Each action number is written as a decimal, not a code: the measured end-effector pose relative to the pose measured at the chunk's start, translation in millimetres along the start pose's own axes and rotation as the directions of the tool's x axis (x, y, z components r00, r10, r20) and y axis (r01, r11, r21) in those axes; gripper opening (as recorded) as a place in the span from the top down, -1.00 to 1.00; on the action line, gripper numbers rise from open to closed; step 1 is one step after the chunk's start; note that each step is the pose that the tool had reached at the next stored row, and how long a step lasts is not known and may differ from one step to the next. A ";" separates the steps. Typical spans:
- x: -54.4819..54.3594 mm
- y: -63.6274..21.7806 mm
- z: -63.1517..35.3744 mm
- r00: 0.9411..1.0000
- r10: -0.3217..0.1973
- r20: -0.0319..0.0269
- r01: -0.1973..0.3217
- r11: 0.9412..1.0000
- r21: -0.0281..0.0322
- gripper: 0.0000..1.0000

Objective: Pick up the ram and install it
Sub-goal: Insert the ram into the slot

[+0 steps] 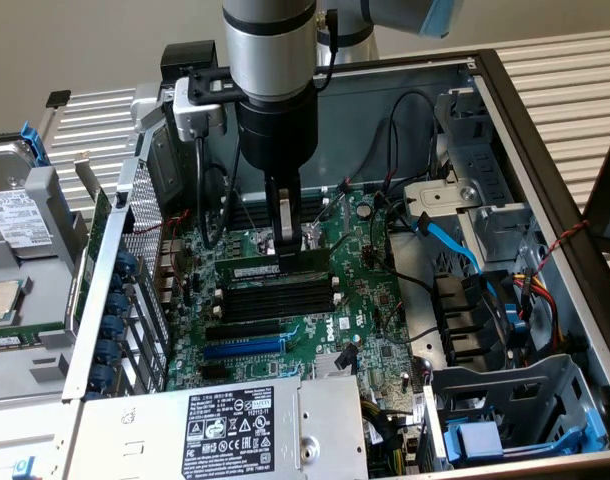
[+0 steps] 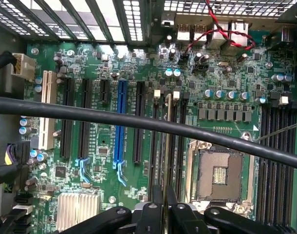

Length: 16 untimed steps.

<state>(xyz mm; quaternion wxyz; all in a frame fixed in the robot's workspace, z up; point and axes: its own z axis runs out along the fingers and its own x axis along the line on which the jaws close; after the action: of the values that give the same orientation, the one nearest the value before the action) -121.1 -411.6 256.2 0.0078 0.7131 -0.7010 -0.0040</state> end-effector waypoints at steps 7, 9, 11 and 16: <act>0.4 -0.1 4.3 1.000 0.000 -0.007 0.000 1.000 0.000 0.73; 0.4 -0.1 6.1 1.000 0.000 -0.009 0.000 1.000 0.001 0.73; 0.4 0.0 7.9 1.000 0.000 -0.012 0.000 1.000 0.001 0.73; 0.7 0.1 9.1 1.000 0.000 -0.014 0.000 1.000 0.002 0.73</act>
<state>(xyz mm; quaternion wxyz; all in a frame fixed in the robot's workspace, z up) -121.3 -412.4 247.1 0.0120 0.7130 -0.7011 0.0015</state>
